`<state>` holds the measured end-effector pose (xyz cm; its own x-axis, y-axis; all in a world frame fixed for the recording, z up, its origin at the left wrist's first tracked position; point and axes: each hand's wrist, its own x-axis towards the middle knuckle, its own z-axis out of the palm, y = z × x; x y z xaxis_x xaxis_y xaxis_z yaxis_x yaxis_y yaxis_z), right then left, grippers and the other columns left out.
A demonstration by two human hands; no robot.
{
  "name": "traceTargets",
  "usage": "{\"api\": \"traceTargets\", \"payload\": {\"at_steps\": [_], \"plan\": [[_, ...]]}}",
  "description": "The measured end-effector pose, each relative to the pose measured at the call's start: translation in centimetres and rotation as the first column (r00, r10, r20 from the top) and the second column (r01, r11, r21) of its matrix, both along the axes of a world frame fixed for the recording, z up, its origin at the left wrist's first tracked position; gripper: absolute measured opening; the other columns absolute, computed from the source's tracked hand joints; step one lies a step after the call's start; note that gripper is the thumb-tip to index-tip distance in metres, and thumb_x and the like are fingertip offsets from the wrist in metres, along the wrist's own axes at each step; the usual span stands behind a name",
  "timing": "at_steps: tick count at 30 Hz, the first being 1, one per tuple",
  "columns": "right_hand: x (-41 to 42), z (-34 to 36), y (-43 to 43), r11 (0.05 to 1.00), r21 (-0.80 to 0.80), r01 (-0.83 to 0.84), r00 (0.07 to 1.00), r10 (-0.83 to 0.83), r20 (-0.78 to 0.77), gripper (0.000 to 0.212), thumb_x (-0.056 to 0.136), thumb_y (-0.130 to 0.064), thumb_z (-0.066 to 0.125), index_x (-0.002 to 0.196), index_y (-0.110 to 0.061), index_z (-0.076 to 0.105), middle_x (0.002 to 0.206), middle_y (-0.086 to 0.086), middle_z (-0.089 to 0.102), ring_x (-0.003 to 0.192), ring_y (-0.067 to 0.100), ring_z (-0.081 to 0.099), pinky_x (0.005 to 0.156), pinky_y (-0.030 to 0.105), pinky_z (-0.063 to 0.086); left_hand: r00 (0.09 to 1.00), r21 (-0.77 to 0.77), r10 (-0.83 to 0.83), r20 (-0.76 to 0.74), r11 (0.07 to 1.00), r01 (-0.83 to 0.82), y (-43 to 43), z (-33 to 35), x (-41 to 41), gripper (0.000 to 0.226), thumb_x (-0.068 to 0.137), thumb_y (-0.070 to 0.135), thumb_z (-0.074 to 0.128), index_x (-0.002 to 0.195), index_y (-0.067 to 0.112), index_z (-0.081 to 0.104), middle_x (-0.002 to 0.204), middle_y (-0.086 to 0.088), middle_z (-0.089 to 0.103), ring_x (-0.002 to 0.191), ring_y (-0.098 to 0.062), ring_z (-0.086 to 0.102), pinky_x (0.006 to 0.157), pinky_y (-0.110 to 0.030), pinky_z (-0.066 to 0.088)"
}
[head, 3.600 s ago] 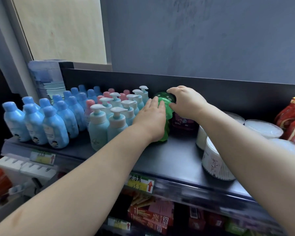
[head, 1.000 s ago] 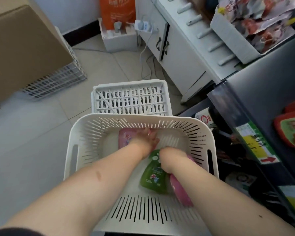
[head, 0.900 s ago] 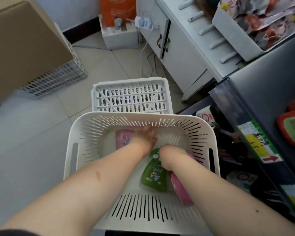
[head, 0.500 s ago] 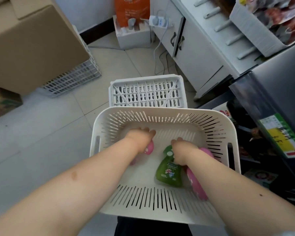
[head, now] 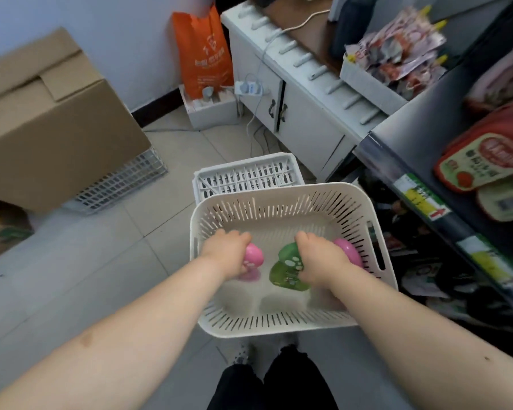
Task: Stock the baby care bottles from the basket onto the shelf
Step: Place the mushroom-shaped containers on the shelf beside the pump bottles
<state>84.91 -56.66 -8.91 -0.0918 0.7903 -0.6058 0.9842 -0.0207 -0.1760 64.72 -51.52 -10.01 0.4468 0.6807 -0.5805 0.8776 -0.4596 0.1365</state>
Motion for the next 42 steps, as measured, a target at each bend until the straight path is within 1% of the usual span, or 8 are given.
{"api": "traceTargets", "payload": {"at_steps": [6, 9, 11, 16, 22, 28, 34, 42], "plan": [[-0.1, 7.4, -1.3, 0.968, 0.140, 0.207, 0.977, -0.196, -0.085, 0.055, 0.067, -0.033, 0.079, 0.105, -0.021, 0.041, 0.100, -0.003, 0.056, 0.088, 0.020, 0.058, 0.071, 0.036, 0.053, 0.995, 0.146, 0.001, 0.102, 0.989, -0.016, 0.4, 7.0, -0.8, 0.051, 0.073, 0.054, 0.070, 0.113, 0.028, 0.053, 0.109, 0.003, 0.062, 0.098, -0.021, 0.058, 0.071, -0.030, 0.045], [0.1, 11.4, -2.2, 0.937, 0.174, 0.301, 0.948, -0.275, -0.163, 0.053, 0.067, -0.033, 0.080, 0.102, -0.023, 0.043, 0.095, -0.006, 0.058, 0.086, 0.017, 0.059, 0.069, 0.031, 0.050, 0.992, 0.189, -0.025, 0.125, 0.982, 0.001, 0.8, 11.1, -1.0, 0.055, 0.068, 0.062, 0.069, 0.111, 0.032, 0.054, 0.106, 0.007, 0.063, 0.096, -0.019, 0.060, 0.069, -0.029, 0.046], [0.3, 14.0, -3.0, 0.923, 0.212, 0.322, 0.941, -0.287, -0.180, 0.052, 0.068, -0.033, 0.079, 0.103, -0.024, 0.043, 0.094, -0.006, 0.058, 0.086, 0.017, 0.058, 0.067, 0.029, 0.046, 0.989, 0.211, -0.049, 0.136, 0.977, 0.020, 1.0, 13.8, -0.8, 0.058, 0.065, 0.065, 0.069, 0.112, 0.033, 0.055, 0.106, 0.008, 0.064, 0.097, -0.020, 0.061, 0.072, -0.030, 0.049], [0.9, 20.6, -5.5, 0.874, 0.321, 0.365, 0.927, -0.309, -0.214, 0.060, 0.069, -0.035, 0.077, 0.120, -0.023, 0.046, 0.104, -0.003, 0.063, 0.090, 0.017, 0.060, 0.075, 0.031, 0.051, 0.975, 0.290, -0.157, 0.157, 0.951, 0.106, 0.8, 20.3, 0.6, 0.065, 0.063, 0.070, 0.069, 0.112, 0.032, 0.052, 0.107, 0.007, 0.064, 0.097, -0.021, 0.061, 0.070, -0.031, 0.049], [2.8, 27.6, -9.5, 0.797, 0.422, 0.432, 0.900, -0.354, -0.254, 0.065, 0.070, -0.041, 0.078, 0.126, -0.028, 0.047, 0.107, -0.007, 0.059, 0.095, 0.014, 0.058, 0.081, 0.027, 0.050, 0.942, 0.416, -0.277, 0.190, 0.892, 0.178, -0.9, 27.3, 3.3, 0.071, 0.061, 0.072, 0.068, 0.111, 0.028, 0.044, 0.104, 0.005, 0.064, 0.091, -0.022, 0.060, 0.070, -0.034, 0.051], [5.6, 33.6, -14.4, 0.684, 0.506, 0.526, 0.851, -0.419, -0.318, 0.063, 0.072, -0.039, 0.078, 0.127, -0.032, 0.049, 0.111, -0.011, 0.057, 0.097, 0.009, 0.057, 0.081, 0.021, 0.044, 0.868, 0.467, -0.402, 0.291, 0.852, 0.238, -3.4, 33.3, 7.1, 0.064, 0.057, 0.078, 0.066, 0.104, 0.037, 0.050, 0.102, 0.012, 0.063, 0.091, -0.016, 0.059, 0.073, -0.032, 0.050], [9.4, 38.0, -19.6, 0.534, 0.573, 0.622, 0.782, -0.466, -0.414, 0.059, 0.071, -0.035, 0.081, 0.124, -0.031, 0.056, 0.109, -0.012, 0.063, 0.095, 0.005, 0.061, 0.087, 0.022, 0.048, 0.764, 0.500, -0.502, 0.405, 0.821, 0.275, -7.0, 37.9, 11.4, 0.062, 0.055, 0.077, 0.066, 0.101, 0.039, 0.054, 0.094, 0.016, 0.061, 0.086, -0.012, 0.057, 0.075, -0.031, 0.049], [17.0, 42.2, -26.6, 0.379, 0.615, 0.692, 0.715, -0.476, -0.512, 0.059, 0.070, -0.032, 0.082, 0.124, -0.031, 0.059, 0.105, -0.016, 0.067, 0.092, -0.005, 0.063, 0.084, 0.016, 0.050, 0.630, 0.493, -0.567, 0.530, 0.811, 0.316, -13.2, 42.8, 19.4, 0.060, 0.049, 0.074, 0.071, 0.096, 0.039, 0.058, 0.086, 0.020, 0.063, 0.083, -0.004, 0.060, 0.077, -0.033, 0.052]]}}
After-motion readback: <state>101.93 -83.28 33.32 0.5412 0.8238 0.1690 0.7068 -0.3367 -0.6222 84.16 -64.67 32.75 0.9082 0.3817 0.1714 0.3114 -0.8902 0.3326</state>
